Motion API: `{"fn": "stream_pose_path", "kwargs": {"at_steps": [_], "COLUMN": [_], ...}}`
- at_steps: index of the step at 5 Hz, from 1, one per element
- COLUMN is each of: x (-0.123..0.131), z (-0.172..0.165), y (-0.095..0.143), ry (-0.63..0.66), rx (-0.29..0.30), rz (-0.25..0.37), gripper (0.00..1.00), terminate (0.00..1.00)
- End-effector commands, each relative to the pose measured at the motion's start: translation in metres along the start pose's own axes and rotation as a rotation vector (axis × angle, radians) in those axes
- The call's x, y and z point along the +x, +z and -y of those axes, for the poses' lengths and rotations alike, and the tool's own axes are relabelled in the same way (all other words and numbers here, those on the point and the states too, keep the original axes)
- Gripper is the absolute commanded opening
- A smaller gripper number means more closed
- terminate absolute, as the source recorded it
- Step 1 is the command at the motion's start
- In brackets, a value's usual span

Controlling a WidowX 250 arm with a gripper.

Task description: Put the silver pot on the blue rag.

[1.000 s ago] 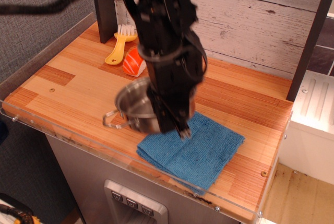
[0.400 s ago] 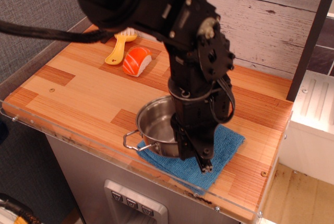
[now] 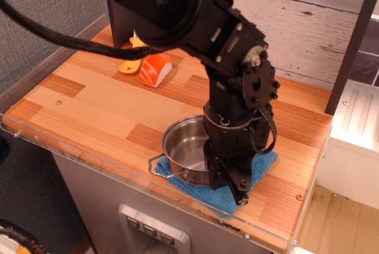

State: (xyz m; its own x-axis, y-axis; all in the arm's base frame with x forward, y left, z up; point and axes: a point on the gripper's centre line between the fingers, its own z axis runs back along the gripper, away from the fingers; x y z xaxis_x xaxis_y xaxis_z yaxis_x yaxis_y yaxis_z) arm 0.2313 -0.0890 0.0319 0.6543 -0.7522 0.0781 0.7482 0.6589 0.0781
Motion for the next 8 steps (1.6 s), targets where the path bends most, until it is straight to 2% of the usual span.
{"fn": "stream_pose_path", "kwargs": {"at_steps": [1, 2, 3, 4, 5, 6, 8], "x": [-0.003, -0.004, -0.009, -0.032, -0.056, -0.076, -0.083], "z": [0.003, 0.001, -0.012, -0.062, -0.115, -0.153, -0.158], "y": [0.005, 0.015, 0.031, 0.062, 0.078, 0.073, 0.062], "ry": [-0.042, -0.039, 0.021, 0.253, 0.499, 0.591, 0.559], "rx": [0.026, 0.022, 0.010, 0.015, 0.051, 0.057, 0.048], "rz": [0.006, 0.025, 0.055, 0.037, 0.003, -0.013, -0.033], "gripper": [1.00, 1.00, 1.00, 1.00, 1.00, 1.00, 1.00], "terminate": [0.00, 0.00, 0.00, 0.00, 0.00, 0.00, 0.00]}}
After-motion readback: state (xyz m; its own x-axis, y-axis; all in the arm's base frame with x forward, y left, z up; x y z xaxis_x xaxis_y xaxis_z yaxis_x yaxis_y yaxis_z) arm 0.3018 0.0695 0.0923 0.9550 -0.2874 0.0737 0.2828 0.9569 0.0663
